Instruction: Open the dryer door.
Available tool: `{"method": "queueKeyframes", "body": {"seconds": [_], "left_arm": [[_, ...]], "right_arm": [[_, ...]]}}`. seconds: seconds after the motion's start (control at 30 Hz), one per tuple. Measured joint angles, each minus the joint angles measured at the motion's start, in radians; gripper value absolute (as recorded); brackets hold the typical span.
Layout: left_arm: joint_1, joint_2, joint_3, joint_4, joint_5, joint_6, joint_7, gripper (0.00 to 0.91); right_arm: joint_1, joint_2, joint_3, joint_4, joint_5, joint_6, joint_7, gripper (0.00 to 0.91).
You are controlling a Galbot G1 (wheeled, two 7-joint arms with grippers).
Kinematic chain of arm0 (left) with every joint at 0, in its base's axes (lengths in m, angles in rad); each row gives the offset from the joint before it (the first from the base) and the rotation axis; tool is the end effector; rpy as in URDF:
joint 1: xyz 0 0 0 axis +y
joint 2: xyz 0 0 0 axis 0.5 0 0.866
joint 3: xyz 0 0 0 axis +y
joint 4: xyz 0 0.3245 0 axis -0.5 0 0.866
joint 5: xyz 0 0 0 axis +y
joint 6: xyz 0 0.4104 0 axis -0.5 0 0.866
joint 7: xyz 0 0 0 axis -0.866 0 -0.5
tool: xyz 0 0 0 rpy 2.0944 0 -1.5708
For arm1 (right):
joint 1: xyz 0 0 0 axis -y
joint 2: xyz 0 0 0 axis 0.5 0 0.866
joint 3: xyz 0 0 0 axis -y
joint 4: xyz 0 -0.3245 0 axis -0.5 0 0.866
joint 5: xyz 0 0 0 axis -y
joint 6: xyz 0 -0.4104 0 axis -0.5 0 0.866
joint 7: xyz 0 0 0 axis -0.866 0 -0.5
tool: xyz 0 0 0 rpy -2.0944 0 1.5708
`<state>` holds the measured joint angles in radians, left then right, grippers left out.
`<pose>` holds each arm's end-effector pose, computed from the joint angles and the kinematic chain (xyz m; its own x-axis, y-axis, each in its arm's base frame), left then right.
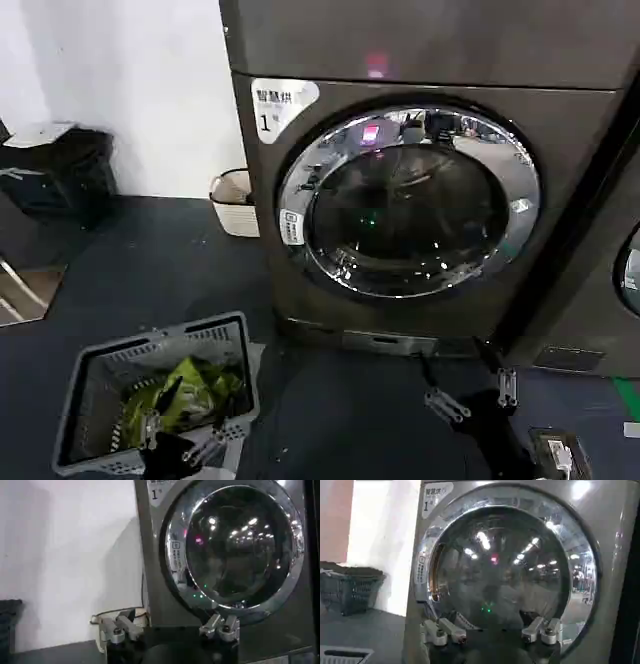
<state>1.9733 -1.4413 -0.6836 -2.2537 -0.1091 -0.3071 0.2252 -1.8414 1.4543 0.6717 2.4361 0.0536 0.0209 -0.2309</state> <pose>0.1422 0.0588 -0.2863 -0.9760 0.2111 -0.0530 0.2042 0.9723 0.1138 0.1792 -0.0404 -0.1929 -0.9724 -0.2231 -0.0678 -0.2109 0.9655 -0.1527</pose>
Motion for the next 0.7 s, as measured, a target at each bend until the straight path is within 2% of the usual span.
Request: {"method": "queueKeyframes", "body": {"seconds": [0.27,0.43,0.7], "left_arm": [[-0.015,-0.005,0.003,-0.02,-0.026,0.024,0.026,0.907],[-0.019,-0.015,0.004,-0.021,-0.034,0.012,0.026,0.907],[-0.032,-0.009,-0.027,-0.001,-0.054,-0.003,0.023,0.907]], "right_arm": [[0.085,-0.072,0.026,-0.038,0.098,-0.056,-0.052,0.907],[0.192,-0.181,0.015,-0.109,0.182,-0.089,-0.105,0.907],[0.411,-0.358,-0.055,-0.249,0.255,-0.131,-0.156,0.907]]}}
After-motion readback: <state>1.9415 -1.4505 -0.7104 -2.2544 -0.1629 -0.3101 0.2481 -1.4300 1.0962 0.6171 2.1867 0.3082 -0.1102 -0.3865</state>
